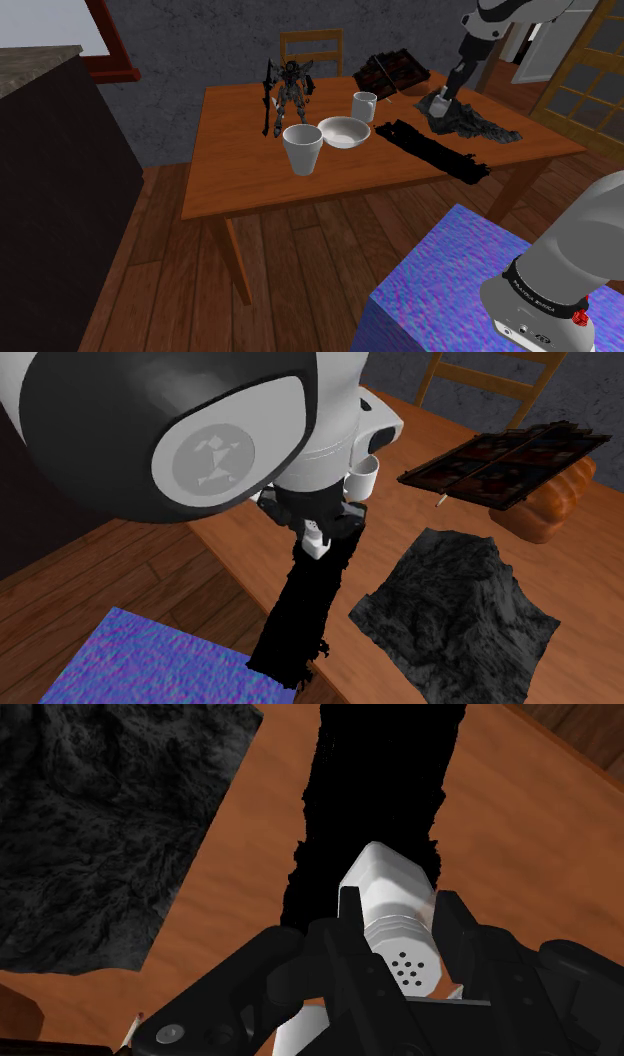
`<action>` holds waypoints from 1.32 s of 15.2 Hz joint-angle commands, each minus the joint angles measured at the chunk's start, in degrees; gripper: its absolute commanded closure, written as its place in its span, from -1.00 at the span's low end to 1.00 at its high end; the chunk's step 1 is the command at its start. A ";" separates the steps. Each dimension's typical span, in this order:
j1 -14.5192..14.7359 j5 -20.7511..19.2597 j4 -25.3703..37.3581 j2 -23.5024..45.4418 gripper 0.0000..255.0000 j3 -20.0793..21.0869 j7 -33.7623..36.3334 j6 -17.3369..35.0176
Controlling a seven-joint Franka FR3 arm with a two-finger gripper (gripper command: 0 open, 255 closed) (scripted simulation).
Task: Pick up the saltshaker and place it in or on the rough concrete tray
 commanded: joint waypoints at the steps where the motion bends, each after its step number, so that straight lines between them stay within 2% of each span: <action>1: -0.03 -0.08 -1.44 0.03 1.00 -0.03 0.10 1.47; 17: 0.35 1.31 -10.01 4.76 1.00 -2.02 -1.83 14.51; 20: 0.35 1.31 -10.02 4.76 1.00 -2.02 -1.83 14.51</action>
